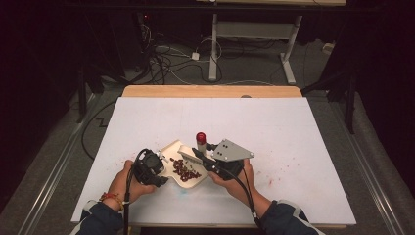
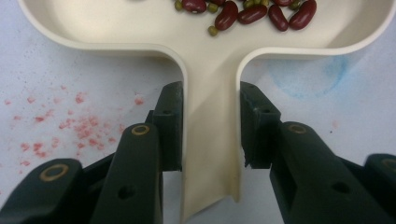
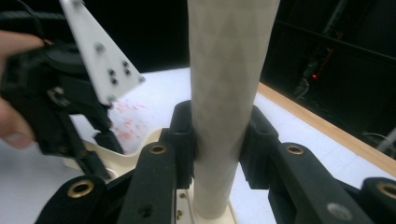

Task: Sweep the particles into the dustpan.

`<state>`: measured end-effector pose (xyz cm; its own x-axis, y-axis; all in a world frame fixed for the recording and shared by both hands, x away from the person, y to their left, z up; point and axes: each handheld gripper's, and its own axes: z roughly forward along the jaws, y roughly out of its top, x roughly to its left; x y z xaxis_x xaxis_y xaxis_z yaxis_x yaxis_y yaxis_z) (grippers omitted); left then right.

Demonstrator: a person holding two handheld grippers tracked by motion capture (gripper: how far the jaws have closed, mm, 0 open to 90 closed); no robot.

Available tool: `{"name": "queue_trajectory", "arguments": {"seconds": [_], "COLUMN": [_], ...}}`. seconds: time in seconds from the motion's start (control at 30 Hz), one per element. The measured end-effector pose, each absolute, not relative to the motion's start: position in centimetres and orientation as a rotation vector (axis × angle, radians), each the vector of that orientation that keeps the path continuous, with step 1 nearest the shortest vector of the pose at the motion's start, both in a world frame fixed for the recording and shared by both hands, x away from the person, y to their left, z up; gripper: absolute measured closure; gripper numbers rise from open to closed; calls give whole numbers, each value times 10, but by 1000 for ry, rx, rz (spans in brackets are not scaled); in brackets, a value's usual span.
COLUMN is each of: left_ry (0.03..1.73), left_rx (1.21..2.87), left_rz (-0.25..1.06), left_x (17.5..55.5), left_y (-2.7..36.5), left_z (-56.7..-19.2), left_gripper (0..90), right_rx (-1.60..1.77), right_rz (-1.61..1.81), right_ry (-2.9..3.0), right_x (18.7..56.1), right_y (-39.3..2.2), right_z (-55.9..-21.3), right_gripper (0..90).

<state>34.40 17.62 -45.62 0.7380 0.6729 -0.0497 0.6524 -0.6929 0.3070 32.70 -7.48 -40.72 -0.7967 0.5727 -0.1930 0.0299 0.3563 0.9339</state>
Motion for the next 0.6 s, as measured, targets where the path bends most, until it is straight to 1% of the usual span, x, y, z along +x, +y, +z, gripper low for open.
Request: {"name": "queue_trajectory", "arguments": {"seconds": [0.17, 0.3, 0.43, 0.6], "left_ry": [1038, 1035, 1040, 1043], "left_rx": [2623, 2619, 2601, 2569], "left_rz": [102, 104, 110, 118], "left_x": [343, 343, 342, 341], "left_y": [177, 177, 176, 176], "left_z": [-456, -457, -459, -457], "left_gripper": [636, 636, 637, 637], "right_rx": [508, 519, 510, 529], "right_rz": [1466, 1446, 1355, 1350], "right_ry": [2115, 2099, 2053, 2062], "right_x": [323, 327, 334, 344], "right_y": [-82, -89, -83, -64], "right_z": [-395, -393, -400, -412], "right_gripper": [703, 702, 702, 703]}}
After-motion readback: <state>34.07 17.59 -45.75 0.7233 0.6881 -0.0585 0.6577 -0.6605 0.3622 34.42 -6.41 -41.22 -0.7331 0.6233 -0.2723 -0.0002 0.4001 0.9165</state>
